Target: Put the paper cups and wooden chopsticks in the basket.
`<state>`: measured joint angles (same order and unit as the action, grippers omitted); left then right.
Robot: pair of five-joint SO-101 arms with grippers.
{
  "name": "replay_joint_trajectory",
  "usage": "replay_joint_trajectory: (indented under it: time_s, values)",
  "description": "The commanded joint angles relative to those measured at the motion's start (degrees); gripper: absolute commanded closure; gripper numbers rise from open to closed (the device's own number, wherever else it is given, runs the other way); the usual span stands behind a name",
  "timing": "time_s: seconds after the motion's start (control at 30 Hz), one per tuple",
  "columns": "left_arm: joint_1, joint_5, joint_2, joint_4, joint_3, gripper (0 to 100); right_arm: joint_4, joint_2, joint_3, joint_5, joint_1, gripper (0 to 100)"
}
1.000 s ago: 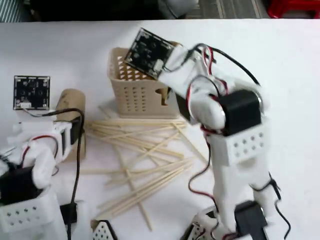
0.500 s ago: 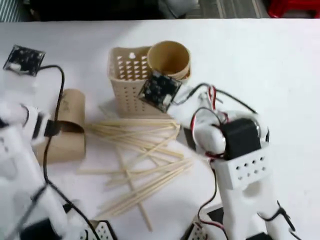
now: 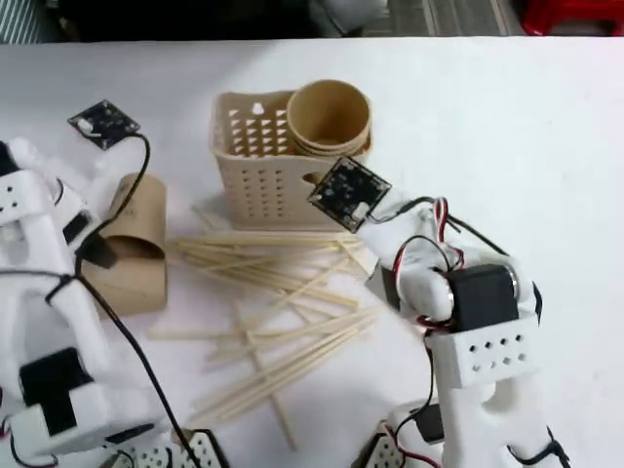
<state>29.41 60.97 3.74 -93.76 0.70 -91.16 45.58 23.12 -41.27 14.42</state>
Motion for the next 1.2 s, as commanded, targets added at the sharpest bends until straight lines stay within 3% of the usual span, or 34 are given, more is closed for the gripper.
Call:
replay_joint_trajectory:
  time_s: [0.0, 0.1, 0.23, 0.7, 1.0, 1.17]
  values:
    - [-1.0, 0.7, -5.5, 5.2, -2.4, 72, 0.8, 1.7, 0.1, 0.4, -2.2, 75.3]
    - [-1.0, -0.4, -8.8, 8.8, -2.5, 72, 0.8, 1.7, 0.1, 0.4, -3.5, 75.3]
    - [-2.0, -7.1, -9.8, 13.6, -2.5, 78, 0.8, 1.5, 0.1, 0.4, -3.8, 75.3]
    - [-9.5, -22.8, -9.8, 16.1, -2.5, 96, 0.6, 1.7, 0.2, 0.4, -3.8, 75.4]
    - [-9.5, -24.8, -8.9, 16.9, -3.1, 98, 0.4, 1.7, 0.2, 0.8, -3.9, 75.4]
    - [-9.4, -27.2, -1.5, 15.4, -2.9, 98, 0.4, 1.8, 0.2, 0.9, -7.8, 75.4]
